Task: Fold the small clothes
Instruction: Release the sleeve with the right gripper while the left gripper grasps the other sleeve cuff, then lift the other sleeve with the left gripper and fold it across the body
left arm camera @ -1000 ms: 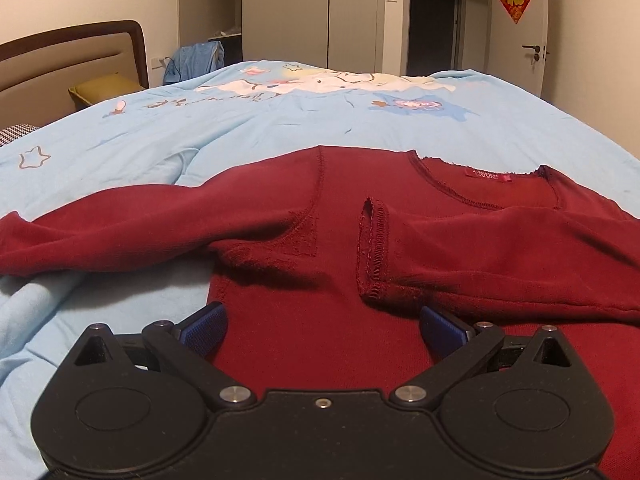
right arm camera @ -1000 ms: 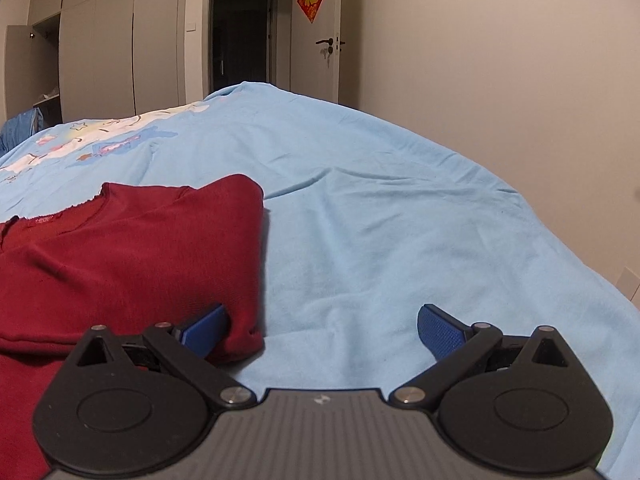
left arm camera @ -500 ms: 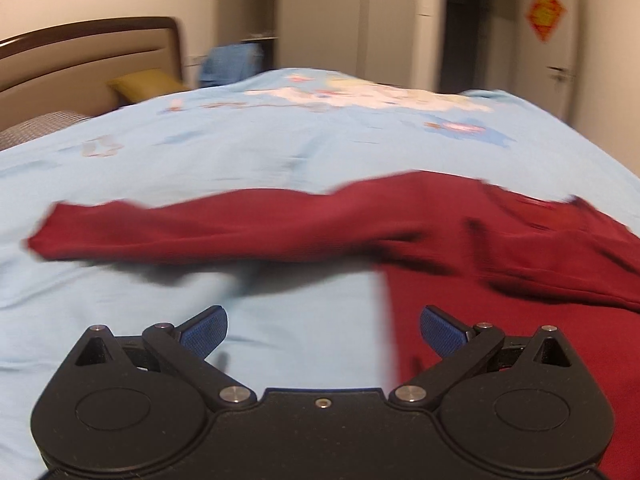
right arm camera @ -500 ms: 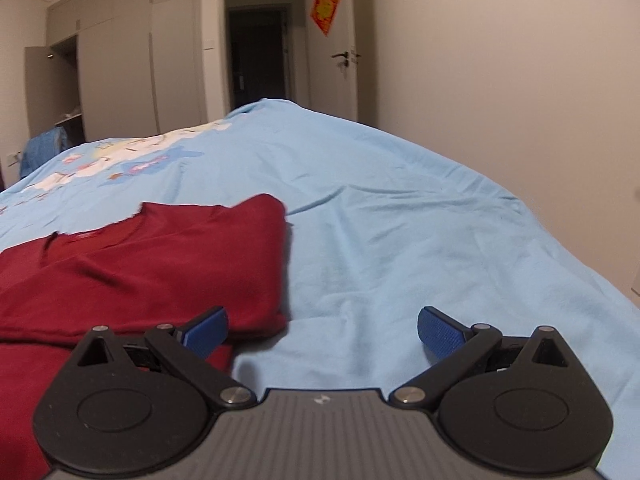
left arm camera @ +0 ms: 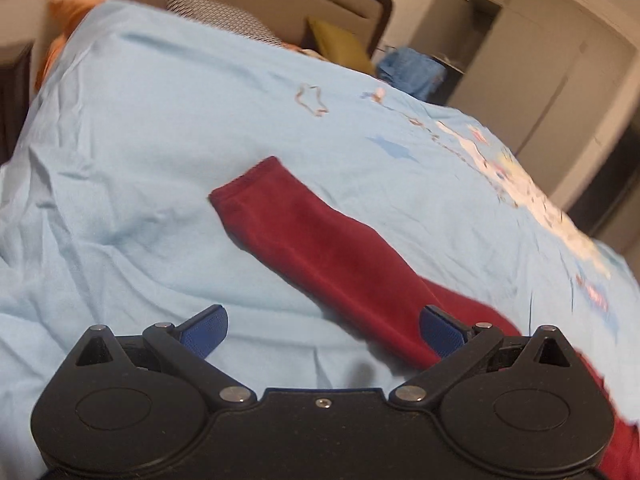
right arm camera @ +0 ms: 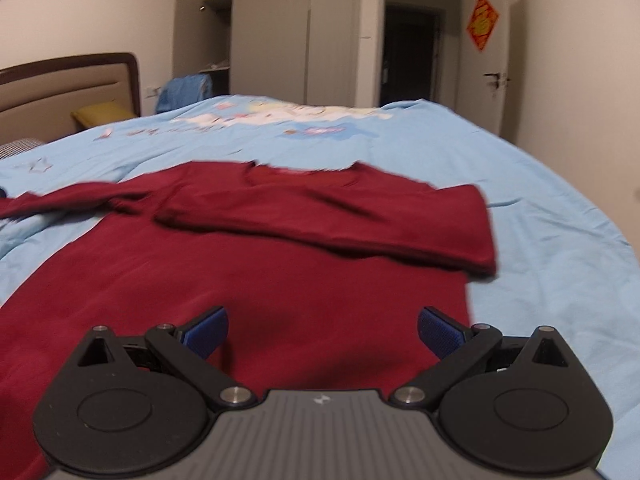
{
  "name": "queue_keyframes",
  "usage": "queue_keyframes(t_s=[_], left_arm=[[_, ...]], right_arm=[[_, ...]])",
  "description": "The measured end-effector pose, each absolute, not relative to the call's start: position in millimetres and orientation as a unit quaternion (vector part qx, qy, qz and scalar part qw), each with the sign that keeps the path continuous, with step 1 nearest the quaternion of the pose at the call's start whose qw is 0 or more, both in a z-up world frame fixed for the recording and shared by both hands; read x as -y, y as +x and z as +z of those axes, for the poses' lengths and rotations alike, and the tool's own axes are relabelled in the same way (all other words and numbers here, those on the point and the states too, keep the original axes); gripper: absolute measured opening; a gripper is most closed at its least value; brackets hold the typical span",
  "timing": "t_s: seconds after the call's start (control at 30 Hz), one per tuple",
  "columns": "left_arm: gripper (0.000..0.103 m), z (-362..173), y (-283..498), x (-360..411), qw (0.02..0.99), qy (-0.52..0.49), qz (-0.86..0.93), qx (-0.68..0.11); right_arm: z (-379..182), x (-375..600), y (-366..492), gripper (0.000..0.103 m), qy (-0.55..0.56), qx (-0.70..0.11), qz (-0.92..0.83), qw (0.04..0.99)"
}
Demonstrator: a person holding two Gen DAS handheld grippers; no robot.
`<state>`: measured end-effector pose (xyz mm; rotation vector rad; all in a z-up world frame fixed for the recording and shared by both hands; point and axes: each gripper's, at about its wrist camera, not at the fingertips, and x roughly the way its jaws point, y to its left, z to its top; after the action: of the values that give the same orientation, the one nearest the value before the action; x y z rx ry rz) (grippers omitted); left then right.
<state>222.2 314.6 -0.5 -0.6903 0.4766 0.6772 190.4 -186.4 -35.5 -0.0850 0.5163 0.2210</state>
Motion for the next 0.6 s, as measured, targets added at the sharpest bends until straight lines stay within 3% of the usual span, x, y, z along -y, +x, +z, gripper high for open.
queue_keyframes(t_s=[0.37, 0.47, 0.5, 0.6], left_arm=[[0.051, -20, 235, -365, 0.823, -0.404, 0.367, -0.158], [0.026, -26, 240, -375, 0.812, -0.422, 0.374, -0.153], [0.014, -27, 241, -378, 0.807, -0.431, 0.376, -0.150], [0.008, -28, 239, -379, 0.808, -0.437, 0.372, -0.134]], right_arm=[[-48, 166, 187, 0.103, -0.057, -0.286, 0.120, 0.949], [-50, 165, 187, 0.103, -0.060, -0.290, 0.118, 0.948], [-50, 166, 187, 0.103, -0.061, -0.291, 0.118, 0.947], [-50, 167, 187, 0.103, -0.061, -0.293, 0.118, 0.947]])
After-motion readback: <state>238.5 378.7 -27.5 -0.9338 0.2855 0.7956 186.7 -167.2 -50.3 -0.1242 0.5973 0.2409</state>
